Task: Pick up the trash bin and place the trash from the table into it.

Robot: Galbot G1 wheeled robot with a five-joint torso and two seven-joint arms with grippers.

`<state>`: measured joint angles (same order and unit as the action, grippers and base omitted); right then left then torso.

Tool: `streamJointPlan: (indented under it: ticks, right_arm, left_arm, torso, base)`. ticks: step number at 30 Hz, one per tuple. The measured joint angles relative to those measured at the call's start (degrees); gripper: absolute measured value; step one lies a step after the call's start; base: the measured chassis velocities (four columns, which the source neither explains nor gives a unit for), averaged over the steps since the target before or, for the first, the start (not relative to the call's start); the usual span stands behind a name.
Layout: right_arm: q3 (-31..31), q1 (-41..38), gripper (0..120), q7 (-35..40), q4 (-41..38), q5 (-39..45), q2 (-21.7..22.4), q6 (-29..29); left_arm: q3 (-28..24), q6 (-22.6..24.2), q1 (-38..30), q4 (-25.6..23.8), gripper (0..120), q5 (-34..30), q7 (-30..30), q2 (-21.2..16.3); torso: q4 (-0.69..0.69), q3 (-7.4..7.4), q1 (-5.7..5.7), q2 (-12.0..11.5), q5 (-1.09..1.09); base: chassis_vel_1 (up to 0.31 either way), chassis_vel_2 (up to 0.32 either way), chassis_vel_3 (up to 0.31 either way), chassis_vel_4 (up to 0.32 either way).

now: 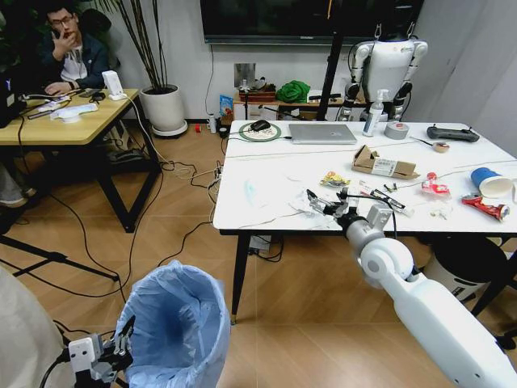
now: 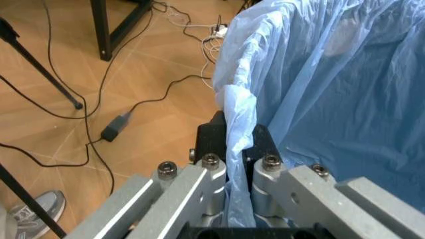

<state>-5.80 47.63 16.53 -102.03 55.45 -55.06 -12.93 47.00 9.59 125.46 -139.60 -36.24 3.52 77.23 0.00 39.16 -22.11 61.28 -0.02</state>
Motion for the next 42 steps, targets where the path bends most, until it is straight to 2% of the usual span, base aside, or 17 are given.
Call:
streamJointPlan:
  ticks: [9, 22, 26, 32, 33, 41, 42]
  right_arm:
    - [2.3, -2.4, 100, 0.7, 5.6, 1.3, -3.6, -0.6]
    - [3.2, -4.4, 98, -0.4, 9.8, 1.0, -5.5, -0.5]
    - [3.3, -4.6, 91, -0.8, 10.3, 0.8, -5.7, -0.3]
    - [3.1, -4.5, 62, -1.3, 10.5, 0.7, -5.3, -0.1]
    - [3.1, -4.5, 62, -1.3, 10.5, 0.7, -5.3, -0.1]
    - [3.6, -4.8, 29, -1.4, 10.8, 0.7, -5.7, -0.1]
    - [3.6, -4.8, 29, -1.4, 10.8, 0.7, -5.7, -0.1]
  left_arm:
    - [-0.4, -0.2, 0.3, 0.2, 0, 0.5, -0.1, 1.2]
    - [-0.7, -0.8, 0.8, 0.1, 0, 2.2, -0.6, 2.9]
    - [-0.7, -0.8, 0.8, 0.1, 0, 2.2, -0.6, 2.9]
    - [-0.8, -0.8, 0.5, 0.2, 0, 2.0, -0.6, 2.8]
    - [-0.8, -0.8, 0.5, 0.2, 0, 2.0, -0.6, 2.8]
    - [-0.9, -0.8, 0.2, 0.6, 0, 1.7, -0.6, 2.6]
    - [-0.9, -0.8, 0.2, 0.6, 0, 1.7, -0.6, 2.6]
  torso:
    - [0.0, -0.01, 0.0, 0.0, 0.02]
    - [0.0, -0.02, 0.01, 0.0, 0.02]
    - [0.0, -0.02, 0.01, 0.0, 0.02]
    - [-0.01, -0.02, 0.01, 0.0, 0.02]
    - [-0.01, -0.02, 0.01, 0.0, 0.02]
    - [0.0, -0.02, 0.01, 0.0, 0.02]
    - [0.0, -0.02, 0.01, 0.0, 0.02]
  base:
    - [0.0, 0.0, 0.0, 0.0]
    - [0.0, 0.0, 0.0, 0.0]
    - [0.0, 0.0, 0.0, 0.0]
    - [0.0, 0.0, 0.0, 0.0]
    - [0.0, 0.0, 0.0, 0.0]
    - [0.0, 0.0, 0.0, 0.0]
    - [0.0, 0.0, 0.0, 0.0]
